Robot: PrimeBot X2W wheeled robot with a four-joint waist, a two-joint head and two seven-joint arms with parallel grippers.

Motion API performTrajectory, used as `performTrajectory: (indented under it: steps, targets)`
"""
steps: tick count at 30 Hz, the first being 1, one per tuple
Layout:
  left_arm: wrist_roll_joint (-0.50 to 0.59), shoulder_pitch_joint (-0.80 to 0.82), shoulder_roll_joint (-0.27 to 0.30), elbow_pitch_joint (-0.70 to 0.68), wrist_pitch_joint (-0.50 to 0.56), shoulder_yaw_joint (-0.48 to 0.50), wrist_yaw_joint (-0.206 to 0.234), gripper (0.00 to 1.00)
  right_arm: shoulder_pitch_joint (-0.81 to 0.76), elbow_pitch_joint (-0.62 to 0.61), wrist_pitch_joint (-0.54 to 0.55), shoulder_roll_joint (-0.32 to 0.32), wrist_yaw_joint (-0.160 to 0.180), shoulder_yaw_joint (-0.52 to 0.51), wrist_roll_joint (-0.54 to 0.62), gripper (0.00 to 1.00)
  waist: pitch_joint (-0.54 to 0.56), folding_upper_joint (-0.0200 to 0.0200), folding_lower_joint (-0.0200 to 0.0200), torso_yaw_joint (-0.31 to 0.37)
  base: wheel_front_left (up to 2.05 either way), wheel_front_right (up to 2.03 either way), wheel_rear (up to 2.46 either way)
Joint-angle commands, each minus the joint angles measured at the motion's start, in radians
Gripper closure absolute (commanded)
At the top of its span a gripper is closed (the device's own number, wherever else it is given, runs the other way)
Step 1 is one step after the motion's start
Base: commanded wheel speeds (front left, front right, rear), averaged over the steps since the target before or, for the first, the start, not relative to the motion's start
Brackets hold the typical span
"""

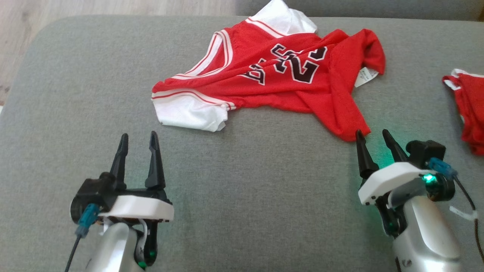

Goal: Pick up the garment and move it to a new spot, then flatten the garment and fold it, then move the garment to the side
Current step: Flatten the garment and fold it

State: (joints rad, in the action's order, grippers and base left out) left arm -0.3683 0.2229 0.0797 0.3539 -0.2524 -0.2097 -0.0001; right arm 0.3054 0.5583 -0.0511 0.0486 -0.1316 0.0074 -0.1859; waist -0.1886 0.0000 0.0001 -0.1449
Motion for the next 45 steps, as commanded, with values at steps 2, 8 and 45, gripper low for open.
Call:
performTrajectory:
  steps: [2, 8, 45]
  targets:
    - [0.012, 0.037, 0.004, -0.022, -0.009, 0.021, -0.002, 0.00, 0.058, 0.015, 0.000, 0.002, 0.001, 0.019, 0.003, 0.00, -0.008, 0.0000, -0.0001, -0.012, 0.00, 0.00, 0.00]
    - [0.015, 0.044, -0.002, -0.012, -0.009, 0.020, -0.006, 0.00, 0.118, 0.143, -0.011, 0.002, 0.001, 0.028, -0.036, 0.00, -0.017, 0.0000, -0.0001, -0.024, 0.00, 0.00, 0.00]
    - [0.028, 0.016, -0.016, 0.002, -0.009, 0.049, -0.027, 0.00, 0.058, -0.017, -0.210, 0.002, 0.001, 0.003, -0.041, 0.00, 0.035, 0.0000, -0.0001, 0.083, 0.00, 0.00, 0.00]
